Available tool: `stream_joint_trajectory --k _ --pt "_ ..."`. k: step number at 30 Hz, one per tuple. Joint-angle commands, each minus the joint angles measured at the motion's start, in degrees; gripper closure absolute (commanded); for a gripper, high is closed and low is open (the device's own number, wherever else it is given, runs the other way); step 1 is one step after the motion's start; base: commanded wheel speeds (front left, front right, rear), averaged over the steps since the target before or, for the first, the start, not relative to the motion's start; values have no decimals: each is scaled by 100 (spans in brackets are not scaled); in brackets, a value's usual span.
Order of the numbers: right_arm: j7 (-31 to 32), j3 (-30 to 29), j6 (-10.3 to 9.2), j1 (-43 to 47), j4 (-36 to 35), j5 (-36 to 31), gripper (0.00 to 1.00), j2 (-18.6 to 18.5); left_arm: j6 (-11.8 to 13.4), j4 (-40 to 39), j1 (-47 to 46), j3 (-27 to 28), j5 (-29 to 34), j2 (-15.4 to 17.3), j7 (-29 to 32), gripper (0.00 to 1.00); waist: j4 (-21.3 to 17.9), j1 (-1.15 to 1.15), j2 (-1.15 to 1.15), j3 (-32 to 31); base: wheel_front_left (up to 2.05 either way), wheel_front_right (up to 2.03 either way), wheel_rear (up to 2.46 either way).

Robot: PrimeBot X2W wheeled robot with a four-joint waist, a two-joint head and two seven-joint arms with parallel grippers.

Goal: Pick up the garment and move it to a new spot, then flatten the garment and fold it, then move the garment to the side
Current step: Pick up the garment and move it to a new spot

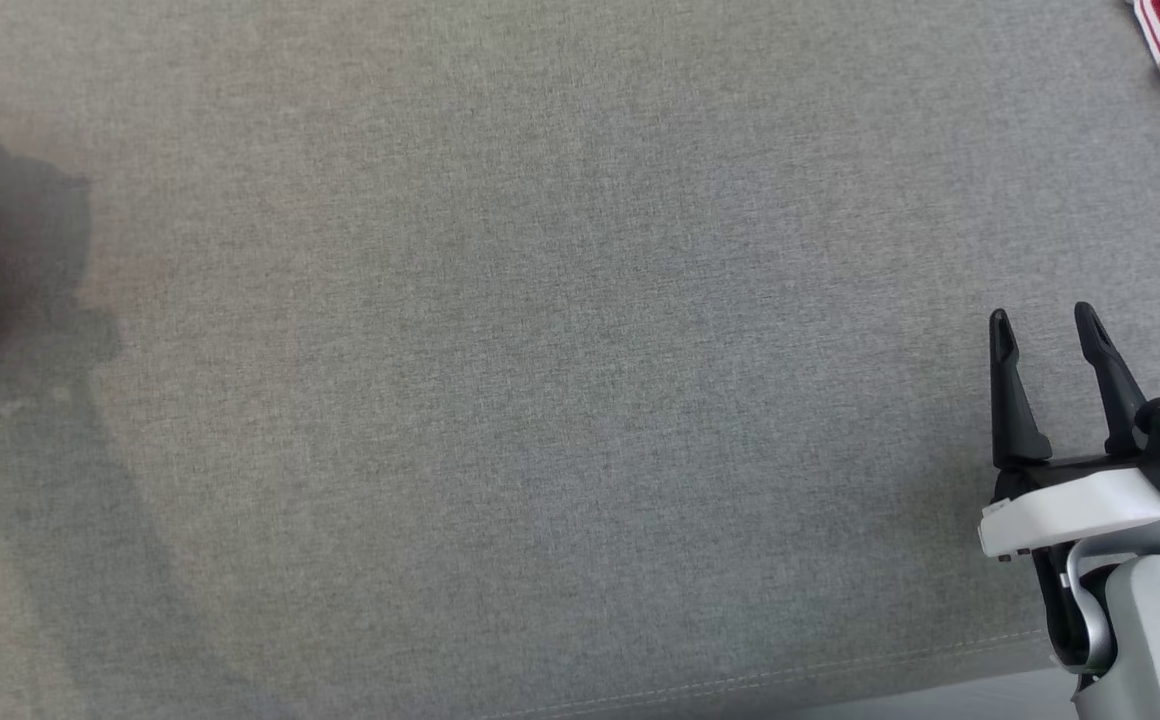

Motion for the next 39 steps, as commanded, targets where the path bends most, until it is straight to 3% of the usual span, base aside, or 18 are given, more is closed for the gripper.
stream_joint_trajectory --k 1,7,14,23,31,39 --pt "-17 18 -6 23 42 32 0 26 -37 -94 -112 -33 48 36 -79 100 -49 0 0 -269 0 0 0" --pt "-24 40 -6 86 190 80 0 154 -85 -775 -227 -302 146 -30 -189 100 -231 0 0 -642 0 0 0" --pt "-26 44 -6 154 274 105 0 327 -106 -1979 -324 -743 229 -259 98 100 -672 0 0 -948 0 0 0" --pt "-24 27 -6 182 357 127 0 487 -130 -3451 -530 -1534 139 -973 759 100 -1485 0 0 -1169 0 0 0" --pt "-24 55 -6 194 396 128 0 579 -130 -3747 -656 -2175 -93 -1703 842 100 -1863 0 0 -1156 0 0 0" --pt "-23 55 -4 186 457 162 0 610 38 -3307 344 -2521 -370 -1889 533 100 -1610 0 0 -1063 0 0 0"
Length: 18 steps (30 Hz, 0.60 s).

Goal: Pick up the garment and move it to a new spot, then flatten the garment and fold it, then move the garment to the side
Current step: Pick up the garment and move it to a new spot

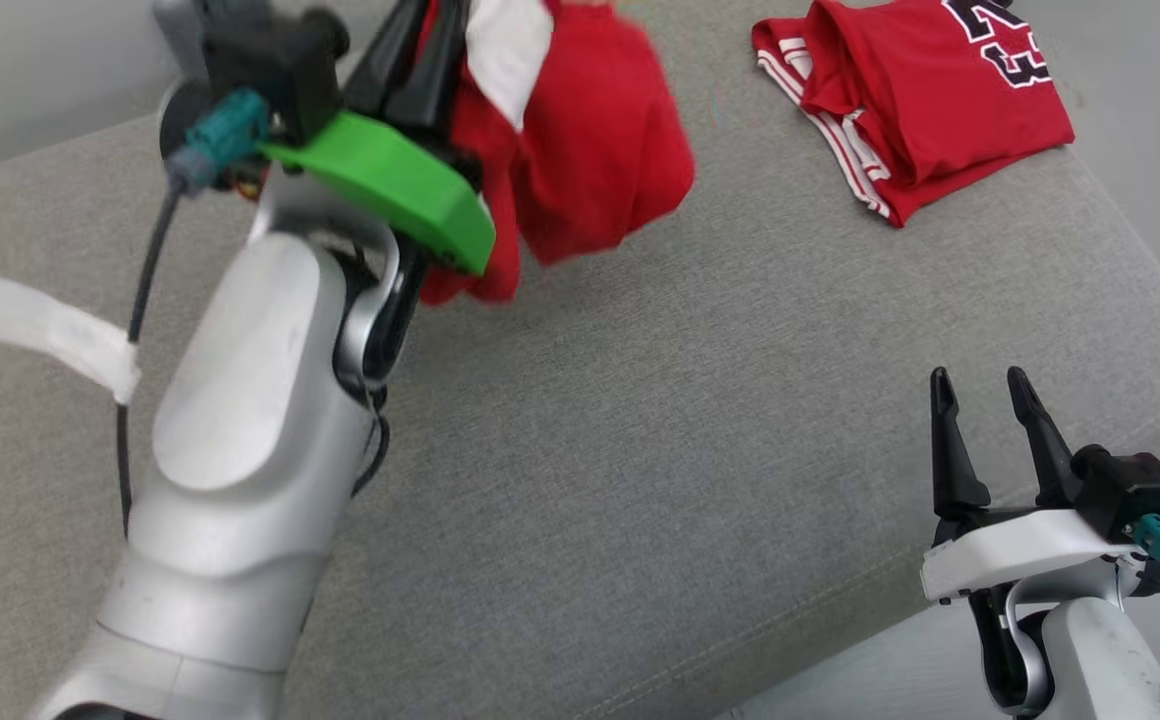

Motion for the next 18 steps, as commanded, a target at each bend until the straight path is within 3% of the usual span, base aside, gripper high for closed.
stream_joint_trajectory --k 1,8,15,16,17,18 --pt "-16 -2 -2 -13 3 -2 0 8 56 111 282 -3 -35 27 -81 100 166 0 0 56 0 0 0" --pt "-16 28 -2 -38 42 -35 0 -34 209 701 1647 -48 -160 124 -496 100 472 0 0 30 0 0 0" --pt "-16 99 -2 82 105 -45 0 -85 237 914 2360 -67 -257 145 -780 100 737 0 0 -143 0 0 0" --pt "-16 115 -2 92 111 -44 0 -95 241 915 2382 -95 -227 143 -800 69 770 0 0 -174 0 0 0" --pt "-16 132 -2 103 120 -42 0 -106 243 890 2394 -102 -194 139 -861 6 814 0 0 -219 0 0 0" --pt "-16 139 -2 115 126 -40 0 -117 253 871 2404 -94 -196 131 -901 0 856 0 0 -260 0 0 0"
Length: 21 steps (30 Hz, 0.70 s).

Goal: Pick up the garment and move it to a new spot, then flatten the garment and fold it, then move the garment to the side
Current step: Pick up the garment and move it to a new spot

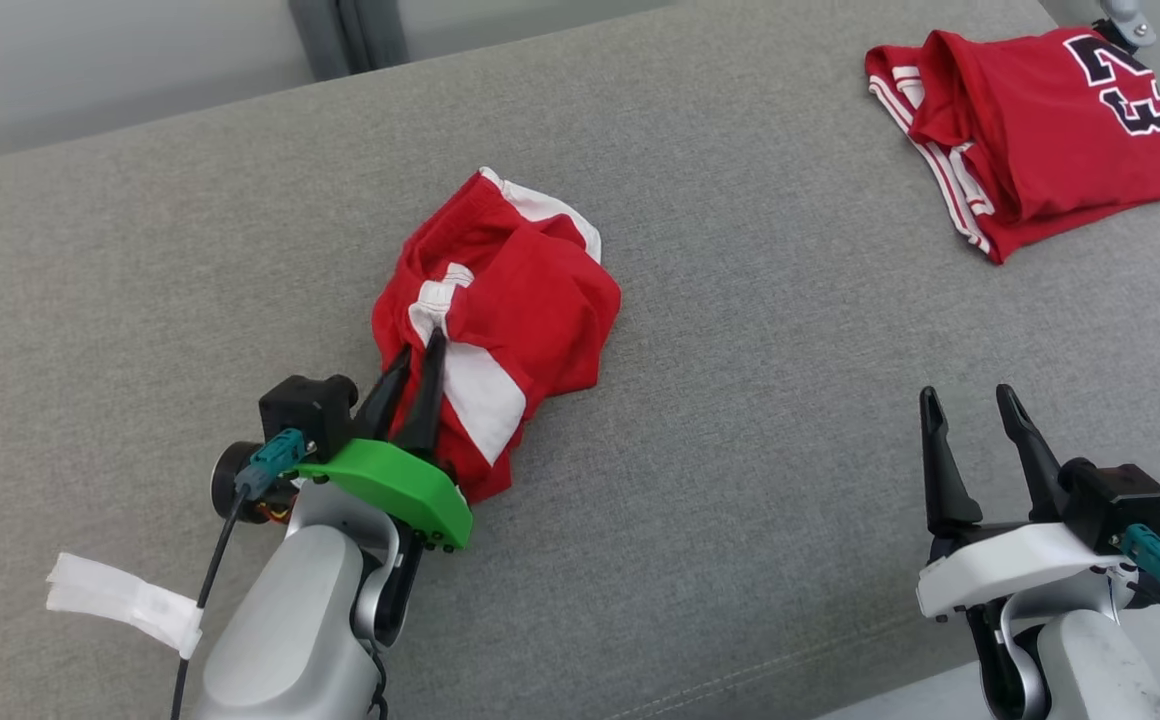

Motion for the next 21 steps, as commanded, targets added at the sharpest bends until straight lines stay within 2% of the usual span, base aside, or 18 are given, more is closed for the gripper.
stream_joint_trajectory --k 1,5,13,21 --pt "-17 24 -2 62 14 -9 0 -39 23 -41 54 14 51 10 -72 0 165 0 0 -171 0 0 0" --pt "-16 34 -2 140 15 -36 0 -75 23 -219 66 114 58 19 -197 0 359 0 0 -351 0 0 0" --pt "-16 63 -2 252 -37 -80 0 -60 152 -799 354 526 274 349 -252 0 728 0 0 -640 0 0 0" --pt "-16 113 -2 362 -134 -119 0 -42 196 -1530 1118 1101 592 669 -250 0 1016 0 0 -912 0 0 0"
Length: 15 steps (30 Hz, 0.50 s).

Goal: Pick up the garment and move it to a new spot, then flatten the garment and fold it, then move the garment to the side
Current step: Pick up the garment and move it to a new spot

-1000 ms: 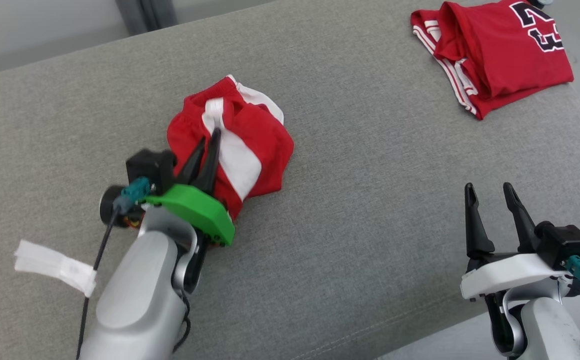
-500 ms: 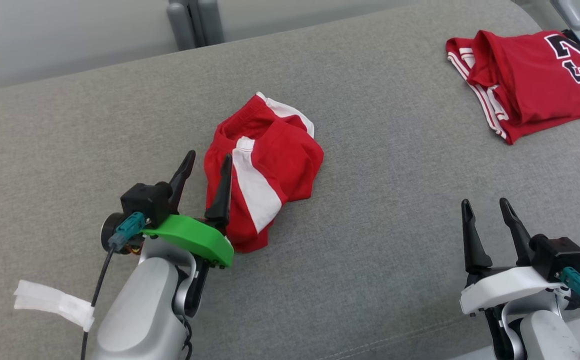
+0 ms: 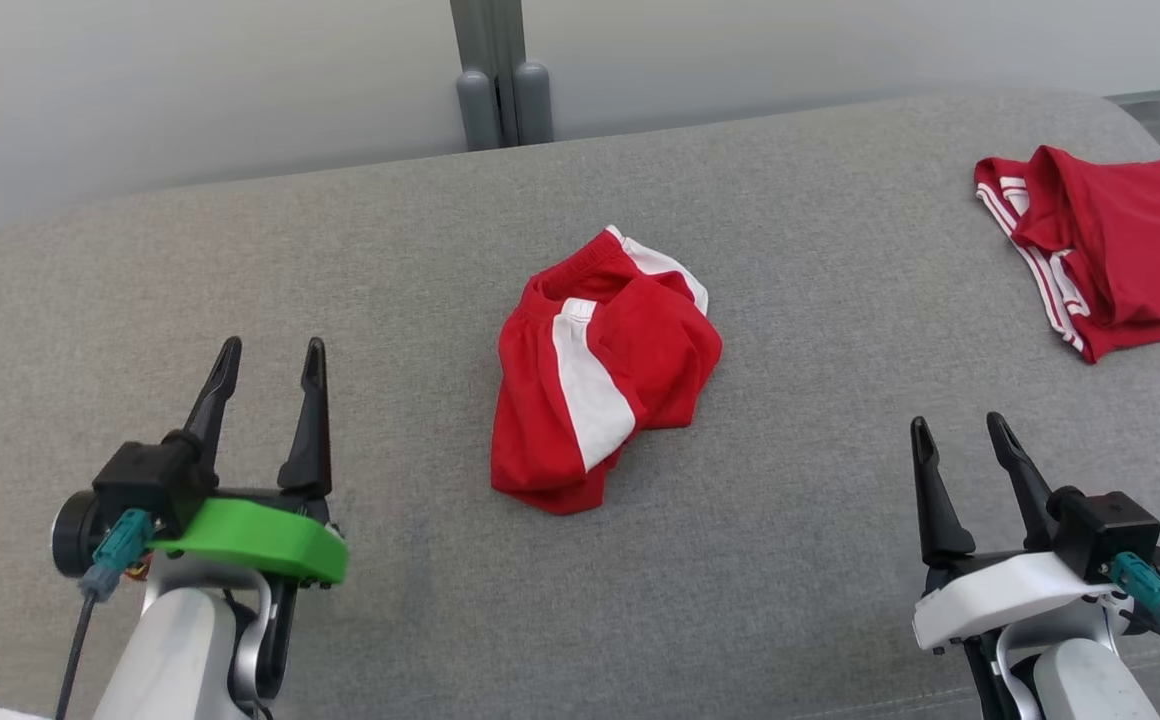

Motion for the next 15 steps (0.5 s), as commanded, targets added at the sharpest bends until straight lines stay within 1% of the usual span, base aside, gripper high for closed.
stream_joint_trajectory --k 1,7,12,15 --pt "-16 12 -2 85 -33 -26 0 -3 39 -84 225 95 49 73 -7 0 139 0 0 -151 0 0 0" --pt "-16 31 -2 210 -102 -59 0 5 106 -360 857 477 123 122 -5 0 231 0 0 -326 0 0 0" --pt "-16 72 -2 316 -163 -71 0 0 169 -532 1284 711 191 93 -6 0 284 0 0 -425 0 0 0" --pt "-16 97 -2 356 -216 -74 0 -19 114 -601 1449 766 239 97 -5 0 314 0 0 -454 0 0 0"
